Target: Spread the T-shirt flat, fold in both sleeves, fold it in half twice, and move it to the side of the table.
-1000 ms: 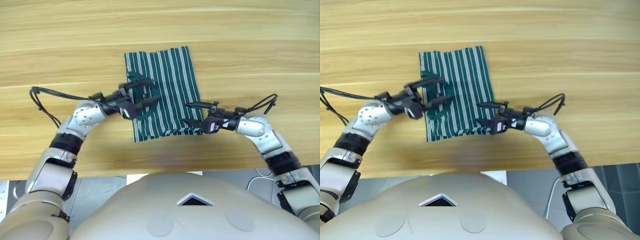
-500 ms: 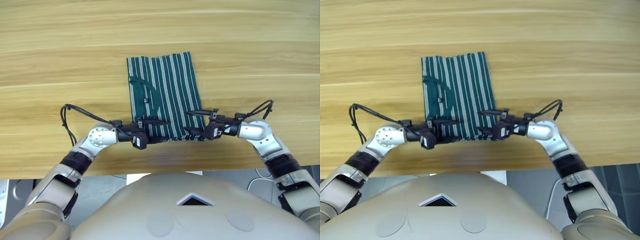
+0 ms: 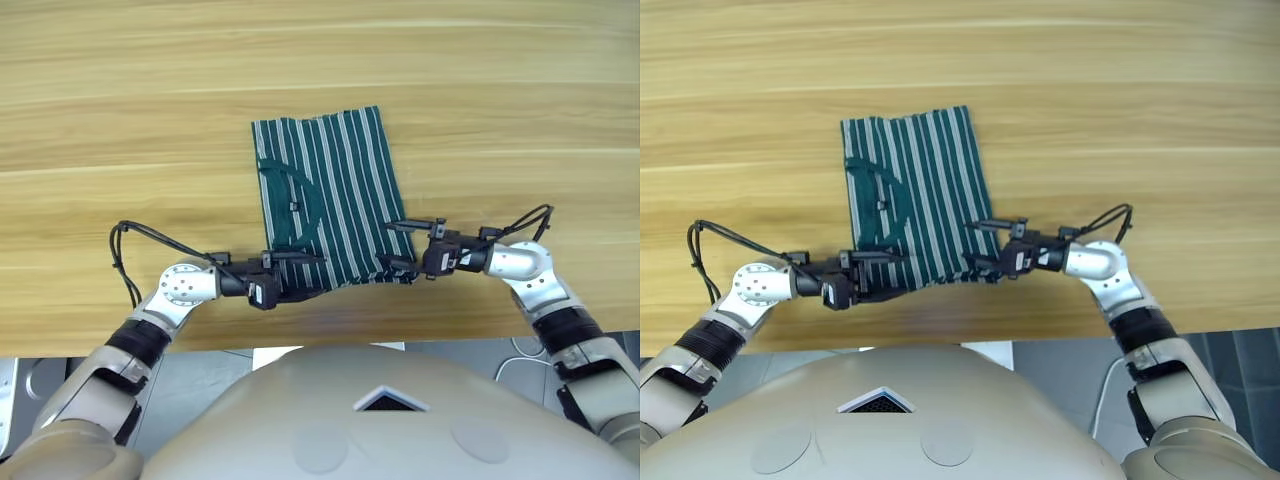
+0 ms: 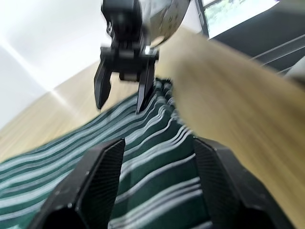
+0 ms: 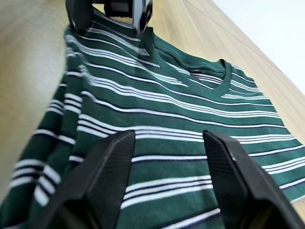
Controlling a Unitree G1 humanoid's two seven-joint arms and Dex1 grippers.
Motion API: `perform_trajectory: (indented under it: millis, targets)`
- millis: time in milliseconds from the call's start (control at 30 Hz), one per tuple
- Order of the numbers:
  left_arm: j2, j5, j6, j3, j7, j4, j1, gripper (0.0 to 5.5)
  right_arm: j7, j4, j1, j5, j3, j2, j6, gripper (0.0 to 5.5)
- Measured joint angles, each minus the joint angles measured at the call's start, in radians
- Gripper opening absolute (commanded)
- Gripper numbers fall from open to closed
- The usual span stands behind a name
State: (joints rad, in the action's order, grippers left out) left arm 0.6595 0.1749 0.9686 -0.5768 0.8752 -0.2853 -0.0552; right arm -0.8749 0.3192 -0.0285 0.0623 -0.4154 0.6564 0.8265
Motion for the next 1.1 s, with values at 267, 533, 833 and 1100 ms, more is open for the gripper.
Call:
perform_trajectory:
  millis: [267, 533, 833, 1100]
  targets:
    - [-0.05, 0.054, -0.044, 0.3, -0.176, 0.19, 0.058, 2.67, 0.136, -0.408, -0.079, 0.366, 0.254, -0.014, -0.189, 2.65]
    - [0.233, -0.274, -0.159, 0.531, -0.19, 0.186, -0.292, 2.67, 0.333, -0.239, -0.313, -0.431, 0.387, 0.172, -0.071, 2.65]
    - [0.307, -0.38, -0.293, 0.528, -0.124, 0.43, -0.51, 2.67, 0.371, -0.331, -0.184, -0.668, 0.259, 0.25, 0.018, 2.65]
    - [0.265, -0.381, -0.268, 0.349, -0.081, 0.376, -0.321, 2.67, 0.318, -0.367, -0.17, -0.593, 0.171, 0.313, 0.066, 2.65]
